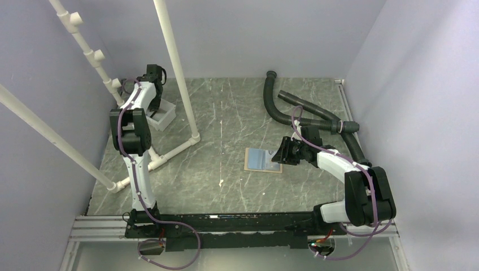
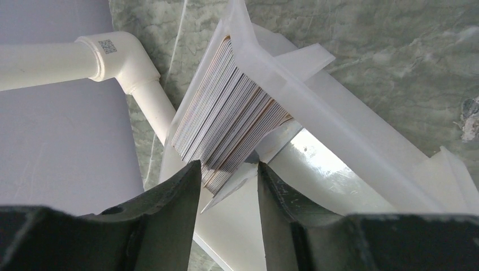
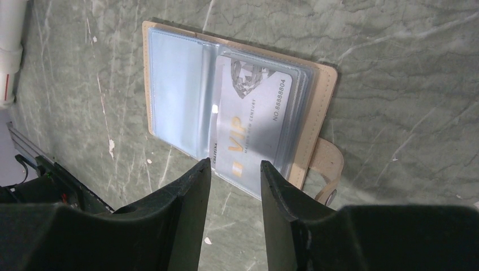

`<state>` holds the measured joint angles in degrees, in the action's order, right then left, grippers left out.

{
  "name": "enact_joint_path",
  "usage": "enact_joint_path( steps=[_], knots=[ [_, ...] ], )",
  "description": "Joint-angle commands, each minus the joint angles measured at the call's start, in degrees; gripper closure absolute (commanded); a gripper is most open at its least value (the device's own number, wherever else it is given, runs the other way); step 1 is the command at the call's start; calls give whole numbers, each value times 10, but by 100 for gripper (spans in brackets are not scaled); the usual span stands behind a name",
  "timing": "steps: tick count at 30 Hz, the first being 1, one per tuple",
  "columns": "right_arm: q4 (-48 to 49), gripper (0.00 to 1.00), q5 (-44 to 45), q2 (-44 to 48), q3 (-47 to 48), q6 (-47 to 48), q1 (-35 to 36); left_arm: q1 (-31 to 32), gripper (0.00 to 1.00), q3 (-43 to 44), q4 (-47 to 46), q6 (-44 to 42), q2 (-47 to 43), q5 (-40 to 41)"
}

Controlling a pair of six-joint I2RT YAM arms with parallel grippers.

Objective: Put the credit cards into the card holder
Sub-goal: Pick up the credit card from the storage box.

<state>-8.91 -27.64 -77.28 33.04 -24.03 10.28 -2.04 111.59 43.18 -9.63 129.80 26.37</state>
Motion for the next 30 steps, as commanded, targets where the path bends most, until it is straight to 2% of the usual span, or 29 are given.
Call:
enact_joint_path(
  steps=[1, 5, 15, 22, 27, 30],
  knots=[
    [23, 60, -14, 1, -1, 5, 2, 4, 55, 19, -12, -7, -40, 21],
    [23, 60, -15, 1, -1, 5, 2, 5, 63, 24, -6, -5, -36, 21],
    [25, 60, -18, -2, 0, 4, 3, 14, 71, 23, 11, 1, -64, 8],
    [25, 60, -18, 1, -1, 4, 2, 15, 88, 22, 19, 2, -78, 4],
    [22, 60, -17, 2, 0, 6, 3, 15, 99, 15, 40, 35, -103, -18],
    [22, 60, -16, 2, 0, 7, 2, 15, 100, -11, 53, 75, -148, -28]
  ],
)
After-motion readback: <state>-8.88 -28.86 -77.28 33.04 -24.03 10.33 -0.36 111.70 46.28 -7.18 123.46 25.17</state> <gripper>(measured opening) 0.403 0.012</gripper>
